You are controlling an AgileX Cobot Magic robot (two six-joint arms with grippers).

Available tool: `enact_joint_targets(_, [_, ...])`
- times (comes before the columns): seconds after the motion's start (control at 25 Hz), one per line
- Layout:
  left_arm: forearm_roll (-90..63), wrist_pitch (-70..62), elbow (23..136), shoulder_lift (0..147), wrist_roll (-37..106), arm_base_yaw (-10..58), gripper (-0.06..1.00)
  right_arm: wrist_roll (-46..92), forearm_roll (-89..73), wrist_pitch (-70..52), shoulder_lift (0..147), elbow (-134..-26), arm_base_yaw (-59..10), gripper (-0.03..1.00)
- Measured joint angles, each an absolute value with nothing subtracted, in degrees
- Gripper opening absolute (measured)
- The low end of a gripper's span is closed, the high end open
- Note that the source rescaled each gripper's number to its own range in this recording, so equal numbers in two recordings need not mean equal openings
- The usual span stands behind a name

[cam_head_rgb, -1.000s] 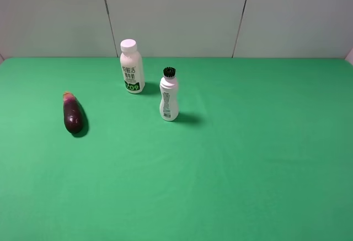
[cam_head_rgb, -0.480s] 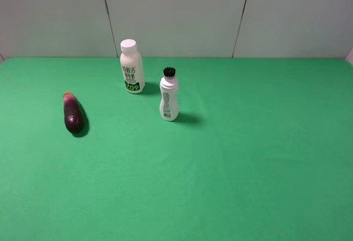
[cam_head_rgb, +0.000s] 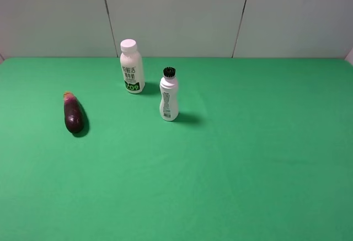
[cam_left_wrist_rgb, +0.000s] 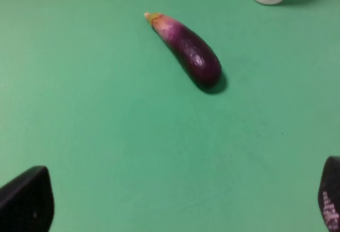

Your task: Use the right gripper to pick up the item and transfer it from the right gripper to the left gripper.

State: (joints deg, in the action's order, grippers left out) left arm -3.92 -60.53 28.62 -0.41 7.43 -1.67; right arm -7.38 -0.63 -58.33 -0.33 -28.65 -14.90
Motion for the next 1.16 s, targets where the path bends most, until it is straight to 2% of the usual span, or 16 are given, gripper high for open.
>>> enact_joint_targets(1.16, [-3.9, -60.64, 28.6, -0.42, 8.06, -1.67, 1.0, -7.38, -0.85, -58.26, -0.33, -28.65, -14.9, 1.0])
